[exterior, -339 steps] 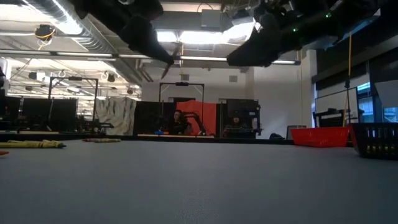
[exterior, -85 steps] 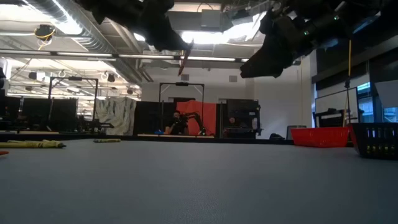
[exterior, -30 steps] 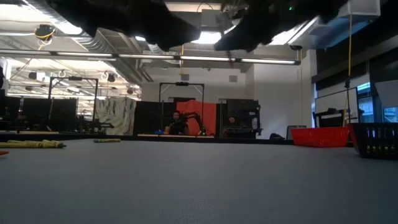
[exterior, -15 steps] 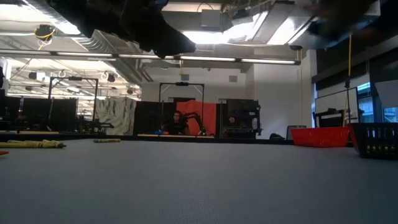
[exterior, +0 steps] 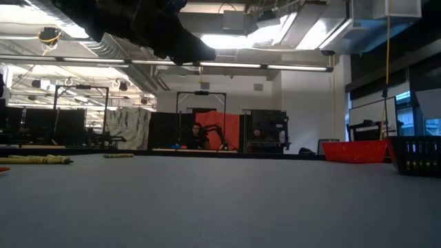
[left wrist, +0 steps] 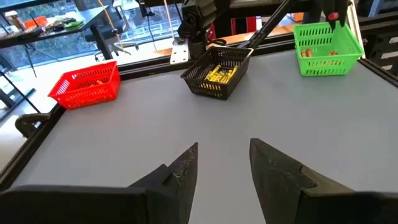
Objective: Sort crayons
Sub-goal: Put the red crayon into the green basket
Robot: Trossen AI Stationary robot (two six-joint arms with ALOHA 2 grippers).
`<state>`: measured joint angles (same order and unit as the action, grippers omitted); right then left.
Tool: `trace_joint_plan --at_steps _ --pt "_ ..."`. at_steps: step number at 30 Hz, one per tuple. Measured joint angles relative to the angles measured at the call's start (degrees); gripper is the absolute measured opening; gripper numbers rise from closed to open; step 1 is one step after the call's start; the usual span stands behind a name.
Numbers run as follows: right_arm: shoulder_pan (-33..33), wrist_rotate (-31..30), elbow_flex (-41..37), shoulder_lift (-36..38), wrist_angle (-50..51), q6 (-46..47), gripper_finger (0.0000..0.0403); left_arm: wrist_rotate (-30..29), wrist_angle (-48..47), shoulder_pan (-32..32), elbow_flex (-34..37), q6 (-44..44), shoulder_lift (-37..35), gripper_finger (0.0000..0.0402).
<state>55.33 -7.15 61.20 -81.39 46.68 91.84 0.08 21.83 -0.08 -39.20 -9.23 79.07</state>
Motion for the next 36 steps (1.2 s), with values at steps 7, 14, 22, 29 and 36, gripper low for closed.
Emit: trace_joint_plan --at_steps 7,14,22,29,36 --pt "9.0 0.2 0.0 -4.0 -2.6 24.8 0.0048 0.0 -0.4 0.0 0.0 -0.8 0.0 0.0128" --pt "11.0 2.8 0.0 -6.4 1.4 32.5 0.0104 0.0 -0.4 0.0 0.0 -1.8 0.0 0.0128" --pt "3.4 -7.5 0.0 -2.2 6.5 10.7 0.0170 -0.6 -0.4 0.0 0.0 -1.7 0.0 0.0128" --pt "-10.0 -24.0 0.0 -1.9 7.8 -23.9 0.0167 -11.6 -5.6 0.0 0.0 3.3 0.0 0.0128" --pt "-21.9 -37.7 0.0 -2.5 6.9 -46.8 0.0166 -19.5 -28.9 3.2 -5.4 12.3 0.0 0.0128"
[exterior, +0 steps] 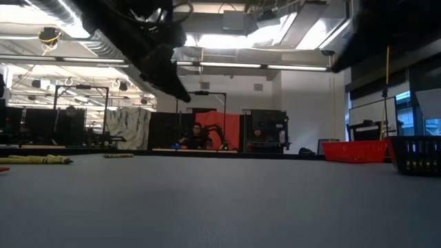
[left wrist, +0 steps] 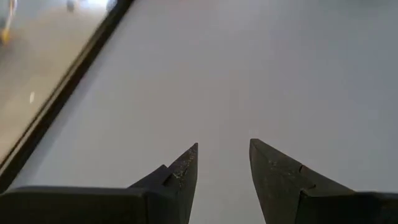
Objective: Sort crayons
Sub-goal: Put the red crayon into the green basket
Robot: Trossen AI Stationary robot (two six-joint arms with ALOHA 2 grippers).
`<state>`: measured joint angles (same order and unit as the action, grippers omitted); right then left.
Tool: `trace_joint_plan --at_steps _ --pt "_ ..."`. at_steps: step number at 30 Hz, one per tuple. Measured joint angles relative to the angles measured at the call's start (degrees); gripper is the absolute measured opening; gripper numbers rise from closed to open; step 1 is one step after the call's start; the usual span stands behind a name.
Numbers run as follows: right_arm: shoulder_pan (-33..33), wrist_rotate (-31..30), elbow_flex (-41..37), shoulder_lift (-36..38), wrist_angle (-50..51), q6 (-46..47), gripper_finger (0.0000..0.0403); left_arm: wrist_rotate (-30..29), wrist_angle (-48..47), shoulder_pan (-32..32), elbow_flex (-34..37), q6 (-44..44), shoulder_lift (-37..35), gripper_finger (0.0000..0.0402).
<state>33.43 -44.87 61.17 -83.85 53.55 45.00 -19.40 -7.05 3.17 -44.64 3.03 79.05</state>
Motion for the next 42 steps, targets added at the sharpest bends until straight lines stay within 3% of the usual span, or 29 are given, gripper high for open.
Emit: trace_joint_plan --at_steps 7,10,14,18,24,32,42 --pt "-8.7 -14.2 -1.9 0.2 -3.2 -14.8 0.0166 0.0 -19.3 7.6 -6.1 2.9 0.0 0.0128" --pt "-13.4 -15.8 -4.3 0.5 -10.0 -21.1 0.0166 -0.1 -25.6 12.3 -7.8 3.9 0.0 0.0128" --pt "-20.6 -7.4 -7.8 0.4 -21.5 -32.6 0.0166 1.0 -32.3 19.3 -8.7 4.3 0.0 0.0128" --pt "-27.5 5.1 -9.9 0.4 -33.1 -42.5 0.0166 1.7 -35.8 26.6 -8.7 4.1 0.0 0.0128" --pt "-33.2 21.3 -10.3 0.4 -41.7 -45.5 0.0166 4.4 -36.0 36.5 -8.3 0.0 1.2 0.0128" --pt "-33.4 24.2 -10.3 -1.2 -44.7 -46.4 0.0166 9.2 -35.4 46.2 -8.2 -2.1 8.3 0.0128" --pt "-33.4 24.6 -10.3 -2.3 -44.1 -46.9 0.0166 15.7 -34.0 50.4 -8.2 -5.1 16.5 0.0128"
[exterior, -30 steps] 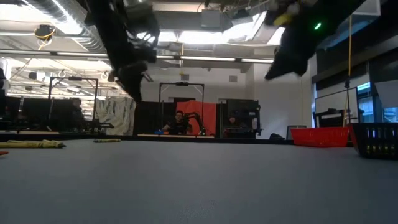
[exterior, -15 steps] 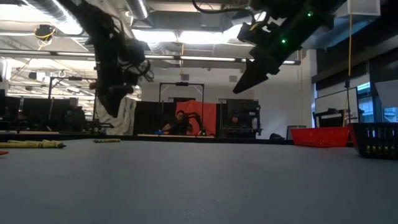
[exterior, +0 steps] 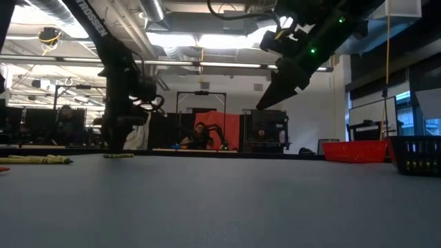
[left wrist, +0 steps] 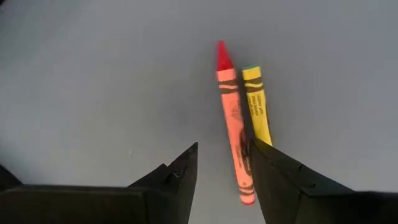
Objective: Sort crayons
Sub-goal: Put the red crayon into the green basket
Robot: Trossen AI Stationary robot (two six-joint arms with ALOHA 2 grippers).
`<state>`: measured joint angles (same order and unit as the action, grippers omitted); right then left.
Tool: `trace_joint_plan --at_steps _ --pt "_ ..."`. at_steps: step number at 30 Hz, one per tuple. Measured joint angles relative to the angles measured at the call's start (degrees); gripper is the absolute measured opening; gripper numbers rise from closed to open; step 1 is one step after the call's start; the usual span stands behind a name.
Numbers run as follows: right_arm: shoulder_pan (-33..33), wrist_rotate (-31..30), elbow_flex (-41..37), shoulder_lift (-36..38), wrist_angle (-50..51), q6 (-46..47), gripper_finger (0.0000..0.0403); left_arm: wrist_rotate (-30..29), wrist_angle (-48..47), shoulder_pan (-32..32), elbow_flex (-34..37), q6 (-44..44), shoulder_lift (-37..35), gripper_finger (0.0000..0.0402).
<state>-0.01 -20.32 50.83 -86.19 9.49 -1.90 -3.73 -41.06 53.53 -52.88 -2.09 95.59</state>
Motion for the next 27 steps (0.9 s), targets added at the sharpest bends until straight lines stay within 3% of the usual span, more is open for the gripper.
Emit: trace_joint_plan --at_steps 12,22,27 --pt "0.0 0.0 0.0 0.0 0.0 0.0 0.0166 0.3 1.5 0.2 -0.2 -1.4 3.4 0.0120" --pt "0.0 0.5 0.0 0.0 -0.2 3.2 0.0166 0.7 1.4 0.2 -0.3 -2.7 3.6 0.0027" --pt "0.0 0.5 0.0 0.0 -0.4 4.9 0.0166 -1.2 0.1 -0.1 -2.0 -2.7 2.6 0.0004"
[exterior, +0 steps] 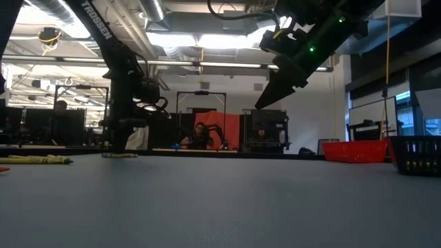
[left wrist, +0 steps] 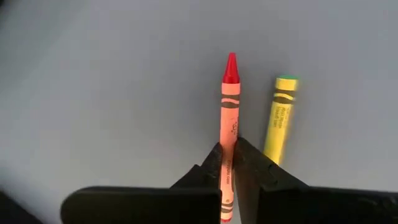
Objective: Sort crayons
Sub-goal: Put the red crayon into the green basket
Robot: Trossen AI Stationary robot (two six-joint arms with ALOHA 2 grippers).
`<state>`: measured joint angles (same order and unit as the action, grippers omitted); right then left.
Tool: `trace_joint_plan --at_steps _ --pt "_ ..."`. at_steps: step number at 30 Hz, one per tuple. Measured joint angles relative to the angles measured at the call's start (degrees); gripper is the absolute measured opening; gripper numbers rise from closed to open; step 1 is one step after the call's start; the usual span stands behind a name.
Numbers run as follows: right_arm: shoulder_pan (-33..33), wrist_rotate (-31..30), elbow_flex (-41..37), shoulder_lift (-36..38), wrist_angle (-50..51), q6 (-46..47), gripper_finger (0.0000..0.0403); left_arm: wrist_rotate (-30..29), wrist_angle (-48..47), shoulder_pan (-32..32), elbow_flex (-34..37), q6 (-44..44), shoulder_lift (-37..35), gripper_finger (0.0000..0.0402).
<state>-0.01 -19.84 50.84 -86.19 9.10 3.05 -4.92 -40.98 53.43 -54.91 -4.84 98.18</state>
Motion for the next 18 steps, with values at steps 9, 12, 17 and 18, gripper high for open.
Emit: trace_joint_plan --at_steps 9,12,17,18 --pt "0.0 0.0 0.0 0.0 -0.1 0.0 0.0166 -5.3 0.8 -7.2 -2.5 0.0 -14.2 0.0011" --pt "0.0 -0.1 0.0 0.0 -0.1 0.0 0.0166 -5.0 4.3 -12.5 -1.4 -0.3 -20.2 0.0010" --pt "0.0 0.0 0.0 0.0 -1.1 0.1 0.0166 -3.8 14.9 -23.4 2.4 -0.9 -28.5 0.0010" --pt "0.0 0.0 0.0 0.0 -1.8 0.1 0.0166 -3.0 17.3 -25.6 3.6 -1.3 -29.5 0.0010"
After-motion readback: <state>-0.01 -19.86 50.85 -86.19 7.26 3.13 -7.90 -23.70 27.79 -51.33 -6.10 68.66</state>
